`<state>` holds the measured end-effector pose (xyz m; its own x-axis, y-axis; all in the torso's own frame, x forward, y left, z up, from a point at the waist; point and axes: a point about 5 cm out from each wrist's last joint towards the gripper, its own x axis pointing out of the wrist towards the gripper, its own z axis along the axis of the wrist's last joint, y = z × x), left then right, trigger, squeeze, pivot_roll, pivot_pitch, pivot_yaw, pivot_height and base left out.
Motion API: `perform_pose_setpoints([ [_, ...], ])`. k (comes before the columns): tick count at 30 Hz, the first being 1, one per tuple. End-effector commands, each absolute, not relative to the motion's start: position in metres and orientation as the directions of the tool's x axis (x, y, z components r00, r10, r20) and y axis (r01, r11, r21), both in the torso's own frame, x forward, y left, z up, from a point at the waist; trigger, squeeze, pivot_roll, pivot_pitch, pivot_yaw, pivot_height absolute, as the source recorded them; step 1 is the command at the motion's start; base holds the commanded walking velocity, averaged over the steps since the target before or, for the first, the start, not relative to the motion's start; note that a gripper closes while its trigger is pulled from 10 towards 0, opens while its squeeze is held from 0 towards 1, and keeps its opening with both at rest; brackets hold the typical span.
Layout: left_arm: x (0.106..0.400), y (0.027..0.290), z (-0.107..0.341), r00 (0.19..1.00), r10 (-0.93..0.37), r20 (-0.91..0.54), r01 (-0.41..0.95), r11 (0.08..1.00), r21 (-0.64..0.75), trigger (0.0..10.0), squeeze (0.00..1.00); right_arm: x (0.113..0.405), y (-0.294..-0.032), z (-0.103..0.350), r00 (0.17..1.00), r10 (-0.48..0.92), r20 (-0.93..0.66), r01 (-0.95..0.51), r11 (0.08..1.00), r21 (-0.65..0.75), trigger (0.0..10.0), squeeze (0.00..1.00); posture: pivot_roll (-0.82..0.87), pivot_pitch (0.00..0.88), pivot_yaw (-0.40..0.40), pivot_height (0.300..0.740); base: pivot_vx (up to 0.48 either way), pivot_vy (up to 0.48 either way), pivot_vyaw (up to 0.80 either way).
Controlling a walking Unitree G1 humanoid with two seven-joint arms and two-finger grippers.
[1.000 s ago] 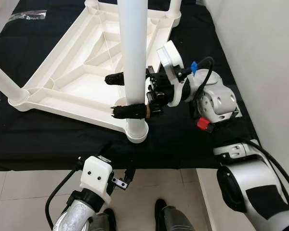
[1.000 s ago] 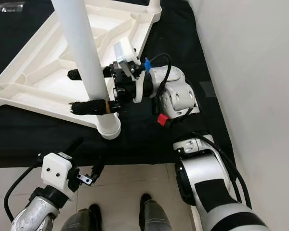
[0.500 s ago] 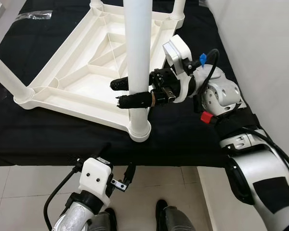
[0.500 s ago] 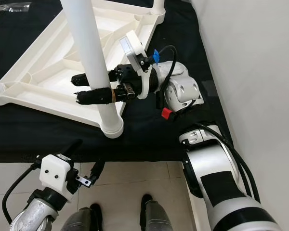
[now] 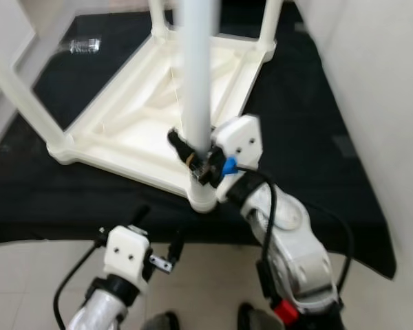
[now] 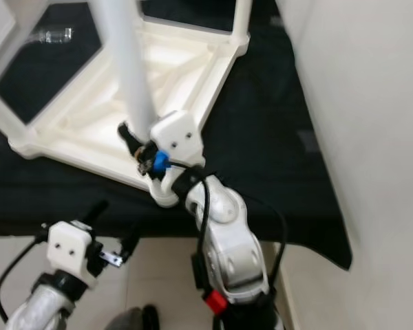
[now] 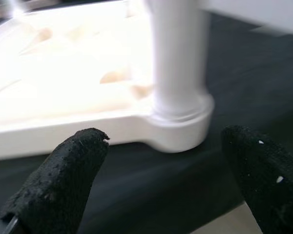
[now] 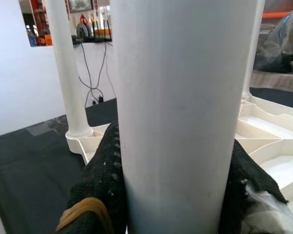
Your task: Building children table
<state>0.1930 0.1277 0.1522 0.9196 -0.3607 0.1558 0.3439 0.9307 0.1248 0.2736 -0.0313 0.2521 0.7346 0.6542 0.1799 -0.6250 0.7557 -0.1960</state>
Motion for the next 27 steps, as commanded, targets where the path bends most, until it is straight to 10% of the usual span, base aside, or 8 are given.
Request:
perform_pose_setpoints([
  [1,0.191,0.128,0.142,0.924,-0.367,0.104,0.357,0.928,0.104,10.0,0.0,0.292,-0.031,0.21,0.787,0.616,-0.041,-0.615,0.778,-0.128,0.0,0.0,0.08,0.294,0.038,0.74,0.0,0.0,0.0],
  [4,0.192,0.128,0.142,0.925,-0.366,0.103,0.356,0.929,0.105,10.0,0.0,0.296,-0.03,0.214,0.792,0.609,-0.029,-0.607,0.783,-0.139,0.0,0.0,0.08,0.294,0.038,0.74,0.0,0.0,0.0],
  [5,0.192,0.128,0.142,0.93,-0.353,0.108,0.342,0.934,0.107,10.0,0.0,0.297,-0.028,0.218,0.787,0.616,-0.02,-0.612,0.777,-0.144,10.0,0.0,0.09,0.284,0.021,0.74,0.0,0.0,0.0],
  [8,0.193,0.129,0.142,0.935,-0.335,0.115,0.323,0.94,0.111,10.0,0.0,0.29,-0.023,0.223,0.81,0.586,-0.016,-0.583,0.802,-0.128,10.0,0.0,0.1,0.283,0.013,0.74,0.0,0.0,0.0],
  [10,0.193,0.129,0.142,0.937,-0.33,0.119,0.318,0.942,0.111,10.0,0.0,0.288,-0.018,0.233,0.783,0.622,0.028,-0.62,0.783,-0.05,10.0,1.0,0.1,0.281,0.008,0.74,0.0,0.0,0.0],
  [24,0.193,0.126,0.143,0.933,-0.34,0.122,0.328,0.939,0.104,10.0,0.0,0.298,-0.01,0.274,0.426,0.876,0.228,-0.863,0.469,-0.188,10.0,1.0,0.1,0.278,0.006,0.74,0.0,0.0,0.0],
  [25,0.192,0.124,0.144,0.932,-0.341,0.126,0.33,0.939,0.101,10.0,0.0,0.303,-0.015,0.288,0.173,0.967,0.189,-0.934,0.222,-0.28,10.0,0.0,0.11,0.289,0.0,0.74,0.0,0.0,0.0],
  [27,0.191,0.123,0.144,0.931,-0.341,0.128,0.329,0.939,0.1,10.0,0.0,0.305,-0.02,0.297,0.04,0.985,0.166,-0.943,0.092,-0.32,10.0,0.0,0.12,0.293,-0.005,0.74,0.0,0.0,0.0],
])
